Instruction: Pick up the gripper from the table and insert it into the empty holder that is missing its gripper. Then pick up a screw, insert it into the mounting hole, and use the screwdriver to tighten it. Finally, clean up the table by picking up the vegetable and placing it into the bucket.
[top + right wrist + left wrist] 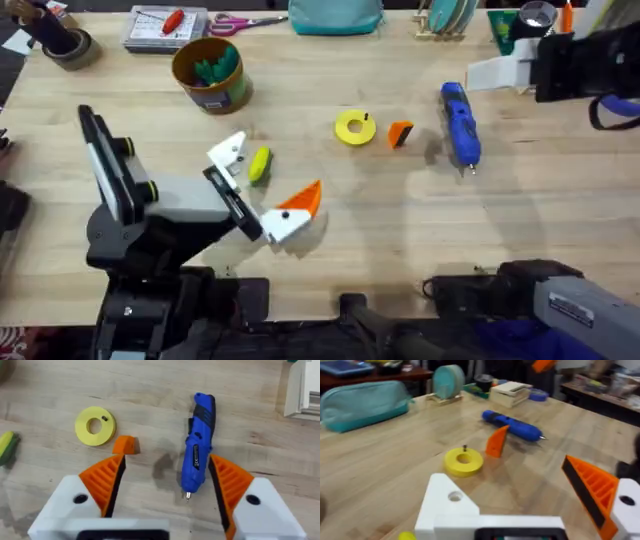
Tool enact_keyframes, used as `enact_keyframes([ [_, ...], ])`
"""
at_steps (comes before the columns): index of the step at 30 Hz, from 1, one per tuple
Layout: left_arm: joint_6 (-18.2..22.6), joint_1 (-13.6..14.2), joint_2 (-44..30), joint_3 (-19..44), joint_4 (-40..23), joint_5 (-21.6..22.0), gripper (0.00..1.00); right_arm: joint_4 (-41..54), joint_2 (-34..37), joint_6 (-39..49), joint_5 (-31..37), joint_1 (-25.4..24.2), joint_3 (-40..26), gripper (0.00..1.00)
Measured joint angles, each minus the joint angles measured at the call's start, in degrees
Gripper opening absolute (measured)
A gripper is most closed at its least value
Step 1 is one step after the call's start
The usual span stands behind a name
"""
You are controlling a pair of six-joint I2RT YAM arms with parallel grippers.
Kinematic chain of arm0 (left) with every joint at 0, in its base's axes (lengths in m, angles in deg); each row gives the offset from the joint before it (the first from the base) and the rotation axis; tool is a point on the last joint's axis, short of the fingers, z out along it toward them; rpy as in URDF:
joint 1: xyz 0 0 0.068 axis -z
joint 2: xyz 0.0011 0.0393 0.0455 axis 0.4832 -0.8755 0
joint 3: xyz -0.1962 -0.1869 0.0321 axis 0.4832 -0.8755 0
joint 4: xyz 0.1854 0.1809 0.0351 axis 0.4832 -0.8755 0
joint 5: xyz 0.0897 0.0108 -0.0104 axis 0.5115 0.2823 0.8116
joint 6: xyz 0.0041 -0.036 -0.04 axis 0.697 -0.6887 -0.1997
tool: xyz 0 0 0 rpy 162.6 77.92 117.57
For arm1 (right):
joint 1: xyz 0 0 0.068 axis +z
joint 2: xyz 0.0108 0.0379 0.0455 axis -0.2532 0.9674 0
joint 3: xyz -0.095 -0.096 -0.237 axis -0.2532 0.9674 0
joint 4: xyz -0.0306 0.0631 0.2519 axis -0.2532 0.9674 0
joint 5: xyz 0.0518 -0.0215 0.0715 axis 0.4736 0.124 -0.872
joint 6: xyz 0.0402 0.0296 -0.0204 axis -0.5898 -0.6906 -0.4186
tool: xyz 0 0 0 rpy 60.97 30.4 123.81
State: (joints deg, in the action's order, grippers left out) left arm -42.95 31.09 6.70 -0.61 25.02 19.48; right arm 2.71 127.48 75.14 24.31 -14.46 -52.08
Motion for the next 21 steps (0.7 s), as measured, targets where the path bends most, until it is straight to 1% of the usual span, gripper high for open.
enact_keyframes([
  [3,2.3,0.0,0.0,0.1,-0.8,-5.1,0.986,0.0,0.0,0.0,0.0,0.0,0.0,0.997],
  [6,3.5,0.0,0.0,0.2,-1.3,-8.4,0.986,0.0,0.0,0.0,0.0,0.0,0.0,0.997],
  [9,4.0,0.0,0.0,0.2,-1.6,-10.8,0.985,0.0,0.0,0.0,0.0,0.0,0.0,0.997],
  [14,4.4,0.0,0.0,0.2,-1.9,-12.8,0.986,0.0,0.0,0.0,0.0,0.0,0.0,0.997],
  [21,4.4,0.0,0.0,0.2,-2.0,-13.6,0.986,0.0,0.0,0.0,0.0,0.0,0.0,0.997],
])
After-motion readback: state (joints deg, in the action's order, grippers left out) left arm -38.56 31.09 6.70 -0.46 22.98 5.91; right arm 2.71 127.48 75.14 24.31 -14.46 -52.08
